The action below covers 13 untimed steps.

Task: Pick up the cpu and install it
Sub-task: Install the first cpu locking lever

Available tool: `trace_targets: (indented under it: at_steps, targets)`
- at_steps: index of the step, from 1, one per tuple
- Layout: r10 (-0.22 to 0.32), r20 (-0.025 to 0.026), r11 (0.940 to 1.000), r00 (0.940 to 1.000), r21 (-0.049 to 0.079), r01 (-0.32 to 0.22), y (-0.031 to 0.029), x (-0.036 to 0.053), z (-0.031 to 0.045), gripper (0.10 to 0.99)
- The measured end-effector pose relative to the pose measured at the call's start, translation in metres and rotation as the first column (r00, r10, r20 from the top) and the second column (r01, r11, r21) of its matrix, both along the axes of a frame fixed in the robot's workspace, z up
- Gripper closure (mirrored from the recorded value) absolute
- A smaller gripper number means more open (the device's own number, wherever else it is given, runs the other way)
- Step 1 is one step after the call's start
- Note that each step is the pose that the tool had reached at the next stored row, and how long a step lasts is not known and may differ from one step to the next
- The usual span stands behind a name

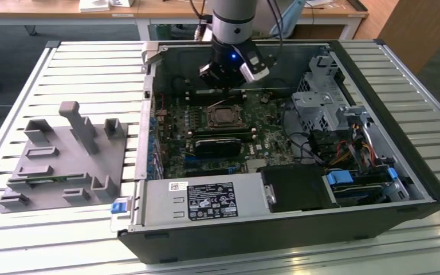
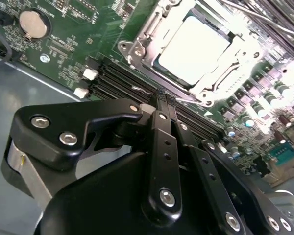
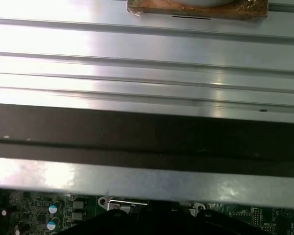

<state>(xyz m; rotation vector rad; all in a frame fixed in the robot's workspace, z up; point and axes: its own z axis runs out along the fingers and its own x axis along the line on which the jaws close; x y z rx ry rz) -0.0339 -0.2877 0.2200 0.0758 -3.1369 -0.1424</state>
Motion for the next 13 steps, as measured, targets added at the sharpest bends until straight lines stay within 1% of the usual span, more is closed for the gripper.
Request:
trace_targets:
  at_steps: [3, 5, 13]
  targets:
    - [0.000, -0.0009, 1.0000, 1.0000, 0.000, 0.000, 0.0002, 0.0054, -0.0020, 0.980]
    - [0.000, -0.0025, 1.0000, 1.0000, 0.000, 0.000, 0.0002, 0.0076, -0.0042, 0.980]
    - [0.000, -0.0075, 1.0000, 1.0000, 0.000, 0.000, 0.0002, 0.0108, -0.0170, 0.980]
